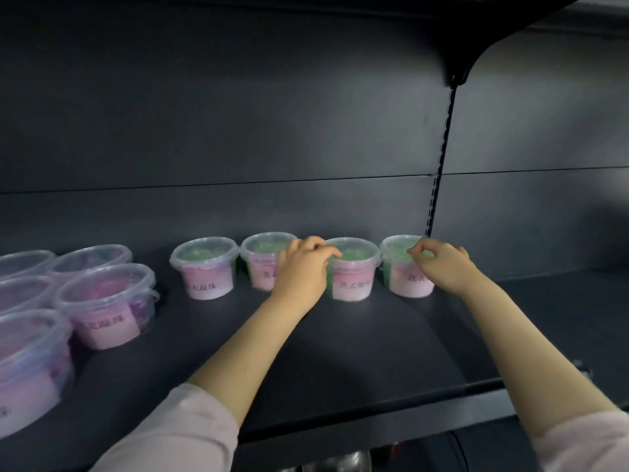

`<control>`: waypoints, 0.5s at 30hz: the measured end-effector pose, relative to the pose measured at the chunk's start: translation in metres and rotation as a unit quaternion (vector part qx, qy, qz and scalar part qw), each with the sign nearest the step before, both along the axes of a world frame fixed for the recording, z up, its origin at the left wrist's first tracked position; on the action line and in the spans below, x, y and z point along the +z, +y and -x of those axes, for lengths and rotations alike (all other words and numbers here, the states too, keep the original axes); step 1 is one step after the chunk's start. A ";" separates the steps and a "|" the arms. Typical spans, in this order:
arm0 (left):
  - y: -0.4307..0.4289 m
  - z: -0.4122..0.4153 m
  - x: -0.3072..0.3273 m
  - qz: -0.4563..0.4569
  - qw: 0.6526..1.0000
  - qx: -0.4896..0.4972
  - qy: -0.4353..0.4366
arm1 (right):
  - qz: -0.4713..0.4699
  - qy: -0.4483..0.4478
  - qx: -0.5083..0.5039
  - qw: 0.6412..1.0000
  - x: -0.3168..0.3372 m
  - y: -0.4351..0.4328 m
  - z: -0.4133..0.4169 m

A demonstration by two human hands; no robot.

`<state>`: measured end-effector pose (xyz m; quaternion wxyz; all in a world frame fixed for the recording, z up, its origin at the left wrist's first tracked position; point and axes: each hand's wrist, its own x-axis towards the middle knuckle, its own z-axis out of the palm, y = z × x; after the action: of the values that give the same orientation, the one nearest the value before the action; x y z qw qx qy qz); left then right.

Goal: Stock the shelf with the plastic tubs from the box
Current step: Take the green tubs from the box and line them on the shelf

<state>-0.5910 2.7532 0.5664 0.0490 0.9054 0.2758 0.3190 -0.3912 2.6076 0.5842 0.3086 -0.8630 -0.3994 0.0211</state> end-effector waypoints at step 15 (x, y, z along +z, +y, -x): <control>0.039 -0.037 -0.030 -0.281 0.949 0.142 0.000 | -0.142 0.110 0.115 0.977 -0.006 0.065 -0.071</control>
<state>-0.5544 2.7926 0.5362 -0.2537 0.8338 0.3008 0.3873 -0.3203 2.6721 0.5778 0.4656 -0.7512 -0.4584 0.0938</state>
